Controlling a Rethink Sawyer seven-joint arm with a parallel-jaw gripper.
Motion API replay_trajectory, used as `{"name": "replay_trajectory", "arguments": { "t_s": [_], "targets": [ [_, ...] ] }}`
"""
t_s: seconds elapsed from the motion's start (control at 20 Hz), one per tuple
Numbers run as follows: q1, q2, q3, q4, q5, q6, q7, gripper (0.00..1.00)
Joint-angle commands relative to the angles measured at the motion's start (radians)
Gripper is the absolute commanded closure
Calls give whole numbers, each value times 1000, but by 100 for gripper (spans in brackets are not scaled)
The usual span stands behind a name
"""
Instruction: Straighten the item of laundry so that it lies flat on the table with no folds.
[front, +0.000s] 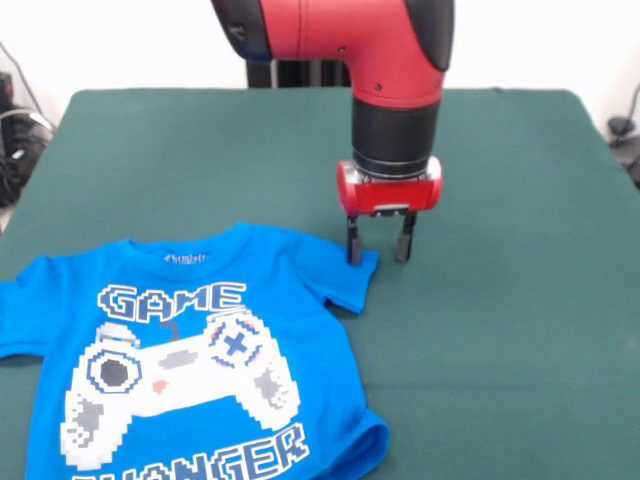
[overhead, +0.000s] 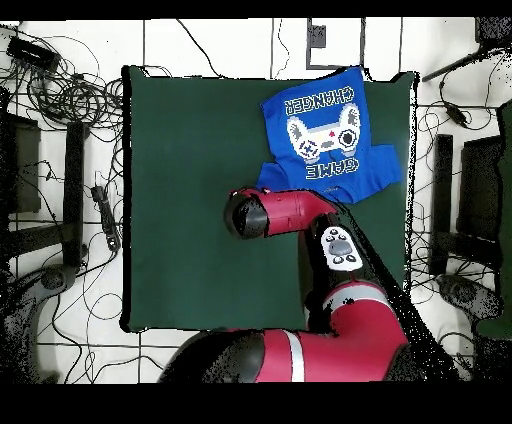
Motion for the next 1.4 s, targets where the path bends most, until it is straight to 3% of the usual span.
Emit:
{"name": "replay_trajectory", "arguments": {
  "t_s": [0.05, 1.4],
  "targets": [
    [-55, -16, 56, 52, 42, 44, 80, 0],
    [-32, -16, 52, 62, 42, 49, 109, 0]
  ]
}}
